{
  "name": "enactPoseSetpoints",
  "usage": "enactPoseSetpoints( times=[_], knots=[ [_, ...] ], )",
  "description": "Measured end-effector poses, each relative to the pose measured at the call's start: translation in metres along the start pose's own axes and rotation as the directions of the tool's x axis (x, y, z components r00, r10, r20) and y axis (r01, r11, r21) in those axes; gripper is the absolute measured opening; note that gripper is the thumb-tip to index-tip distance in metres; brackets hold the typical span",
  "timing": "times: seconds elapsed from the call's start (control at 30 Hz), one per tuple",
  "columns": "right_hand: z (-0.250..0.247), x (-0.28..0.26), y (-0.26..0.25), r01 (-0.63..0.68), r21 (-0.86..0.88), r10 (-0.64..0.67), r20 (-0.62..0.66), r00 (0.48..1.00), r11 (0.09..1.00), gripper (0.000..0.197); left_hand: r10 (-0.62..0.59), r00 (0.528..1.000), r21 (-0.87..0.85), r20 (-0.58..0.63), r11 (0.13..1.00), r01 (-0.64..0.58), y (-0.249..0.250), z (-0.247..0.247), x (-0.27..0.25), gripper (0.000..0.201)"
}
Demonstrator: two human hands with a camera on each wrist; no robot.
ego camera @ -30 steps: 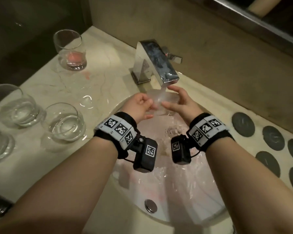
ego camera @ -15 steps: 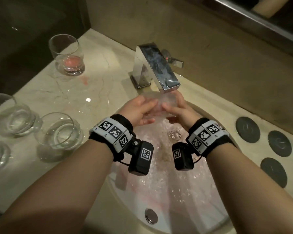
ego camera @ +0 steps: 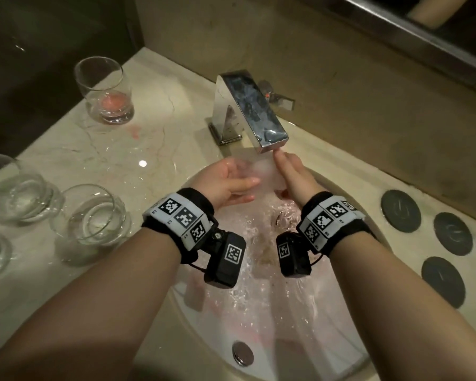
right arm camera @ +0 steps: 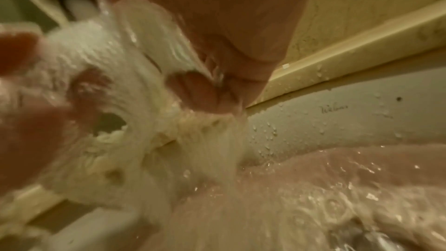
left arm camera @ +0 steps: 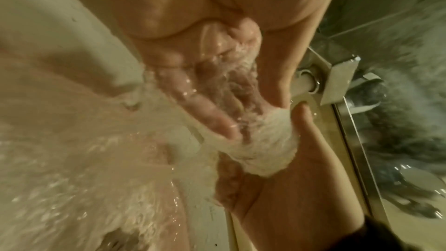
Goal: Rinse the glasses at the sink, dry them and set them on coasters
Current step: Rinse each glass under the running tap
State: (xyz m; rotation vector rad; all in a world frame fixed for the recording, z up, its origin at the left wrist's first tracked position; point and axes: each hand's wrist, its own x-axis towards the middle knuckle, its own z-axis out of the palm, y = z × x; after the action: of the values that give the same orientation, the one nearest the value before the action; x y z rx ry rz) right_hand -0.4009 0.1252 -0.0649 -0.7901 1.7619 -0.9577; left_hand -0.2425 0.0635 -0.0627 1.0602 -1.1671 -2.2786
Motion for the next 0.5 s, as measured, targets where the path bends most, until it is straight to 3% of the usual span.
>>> enactPoseSetpoints(
  times=[0.07, 0.13, 0.17, 0.37, 0.43, 0.5],
  knots=[
    [-0.001, 0.0, 0.0034, -0.02, 0.009, 0.019, 0.032, 0.999, 1.0, 0.053, 0.011, 1.0, 0.032, -0.003, 0.999, -0.011, -0.0005, 0.002, 0.0011, 0.017],
    [-0.003, -0.0028, 0.005, -0.026, 0.126, 0.011, 0.112, 0.994, 0.992, 0.041, 0.009, 0.999, -0.015, -0.034, 1.0, -0.009, 0.0014, 0.0037, 0.0027, 0.016],
    [-0.0044, -0.0025, 0.0065, -0.025, 0.163, 0.004, 0.126, 0.992, 0.986, 0.044, 0.007, 0.999, -0.053, -0.034, 0.999, -0.009, 0.0027, 0.0034, 0.0037, 0.017],
    [-0.0003, -0.0012, 0.0031, 0.006, -0.033, -0.007, -0.013, 1.0, 0.999, 0.057, -0.015, 1.0, 0.001, 0.01, 1.0, 0.015, 0.0, 0.0012, 0.0042, 0.036],
    [-0.0017, -0.003, 0.0055, 0.024, 0.046, -0.026, 0.055, 0.998, 0.999, 0.042, -0.004, 1.0, -0.02, -0.021, 1.0, 0.004, -0.0003, 0.0031, 0.0055, 0.032],
    [-0.0052, -0.0029, 0.0082, 0.024, 0.105, -0.036, 0.11, 0.993, 0.994, 0.046, -0.011, 0.999, -0.08, -0.034, 0.997, 0.008, 0.002, 0.0039, 0.0056, 0.028]
  ],
)
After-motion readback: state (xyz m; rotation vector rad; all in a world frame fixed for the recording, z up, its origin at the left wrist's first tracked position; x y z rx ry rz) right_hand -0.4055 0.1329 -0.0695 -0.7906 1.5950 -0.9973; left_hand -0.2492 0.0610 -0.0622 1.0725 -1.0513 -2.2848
